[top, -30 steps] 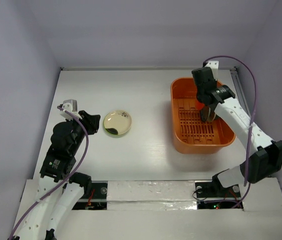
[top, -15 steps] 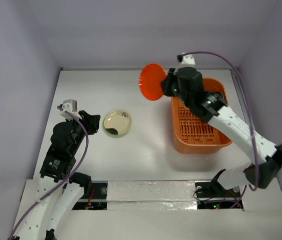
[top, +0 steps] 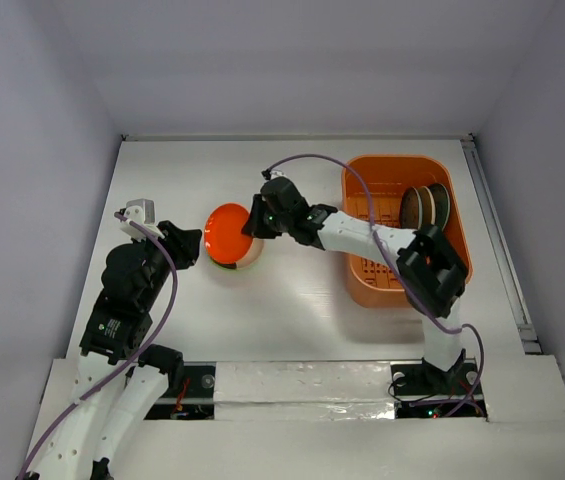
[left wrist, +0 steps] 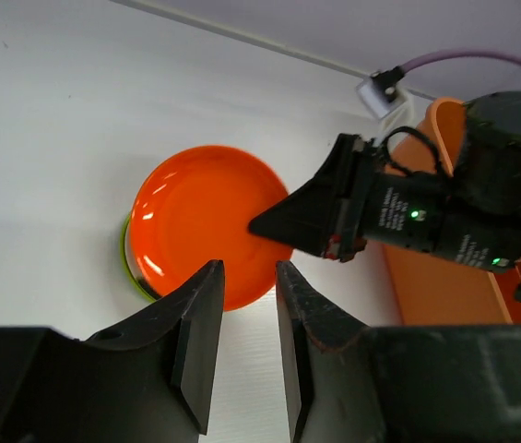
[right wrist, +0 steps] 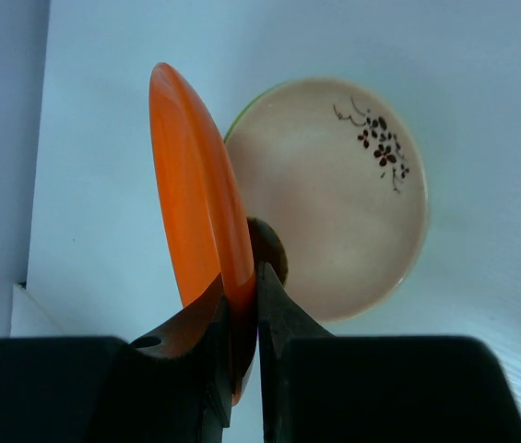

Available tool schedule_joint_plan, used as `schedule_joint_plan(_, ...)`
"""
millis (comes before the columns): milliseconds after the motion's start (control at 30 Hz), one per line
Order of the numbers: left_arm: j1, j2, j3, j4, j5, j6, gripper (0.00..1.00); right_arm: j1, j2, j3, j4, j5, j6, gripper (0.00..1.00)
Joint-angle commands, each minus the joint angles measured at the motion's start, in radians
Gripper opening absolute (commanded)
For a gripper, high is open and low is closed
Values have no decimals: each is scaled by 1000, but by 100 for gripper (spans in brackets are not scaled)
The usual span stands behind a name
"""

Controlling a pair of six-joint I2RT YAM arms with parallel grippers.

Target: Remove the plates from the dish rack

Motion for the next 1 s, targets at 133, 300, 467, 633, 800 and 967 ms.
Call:
schedule_joint_plan(133,2,1,-7,36,27,3,26,11,55,-43,181,-36,121,13)
schedule_joint_plan(300,2,-1,-7,36,30,3,27,11,57,-80,161,5,129,29)
schedule_joint_plan(467,2,-6,-7,36,29,3,27,11,57,-70,101,48,103,49)
schedule_joint_plan(633,2,-6,-7,37,30,3,27,11,14,-35,-1,123,19,77)
schedule_joint_plan(800,2,-9,-7,39,35,3,27,11,-72,12,-182,261,-110,87)
schedule_joint_plan(967,2,-10,-8,39,35,3,27,11,-234,-8,-298,508,-175,32)
